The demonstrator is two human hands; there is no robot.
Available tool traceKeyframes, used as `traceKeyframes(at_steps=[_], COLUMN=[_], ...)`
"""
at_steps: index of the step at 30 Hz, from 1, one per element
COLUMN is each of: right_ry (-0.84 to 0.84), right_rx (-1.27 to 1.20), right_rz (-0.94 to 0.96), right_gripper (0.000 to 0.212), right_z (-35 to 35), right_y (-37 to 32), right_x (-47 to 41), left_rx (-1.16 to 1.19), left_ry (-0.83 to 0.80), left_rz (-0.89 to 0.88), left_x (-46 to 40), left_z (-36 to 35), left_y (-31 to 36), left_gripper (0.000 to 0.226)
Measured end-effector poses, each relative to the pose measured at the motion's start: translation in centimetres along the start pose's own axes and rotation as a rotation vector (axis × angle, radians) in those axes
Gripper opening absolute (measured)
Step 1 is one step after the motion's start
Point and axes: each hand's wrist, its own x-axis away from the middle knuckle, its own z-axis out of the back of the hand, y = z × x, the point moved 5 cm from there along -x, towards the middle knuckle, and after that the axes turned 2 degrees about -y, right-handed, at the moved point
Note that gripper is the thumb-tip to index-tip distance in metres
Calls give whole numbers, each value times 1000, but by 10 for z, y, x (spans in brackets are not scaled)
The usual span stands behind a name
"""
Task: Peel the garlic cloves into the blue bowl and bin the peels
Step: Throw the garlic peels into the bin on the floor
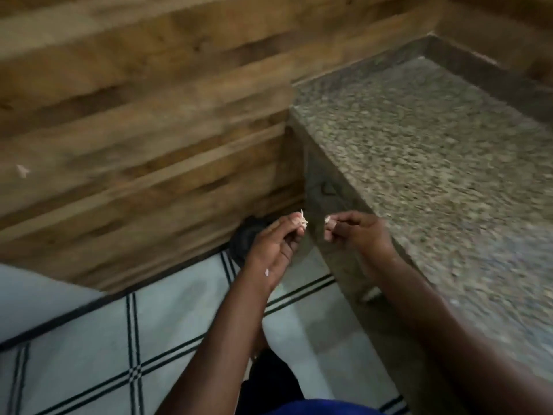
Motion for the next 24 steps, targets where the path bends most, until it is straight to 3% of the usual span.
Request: traceKeyframes(at_steps=[4,9,24], right_ry=[-16,2,139], right_rx=[15,38,125], right_rz=[-86,-160,-331], right_gripper=[4,6,6], right_z=[-107,-177,-236], right_y=[15,25,98], right_x=[-47,-84,-195], left_rx=[53,111,131], left_ry=[63,114,236], left_rz=[28,65,177], left_x=[-45,-91,-191], left_z=[72,130,233], left_y=[85,145,161], left_gripper=[14,11,10])
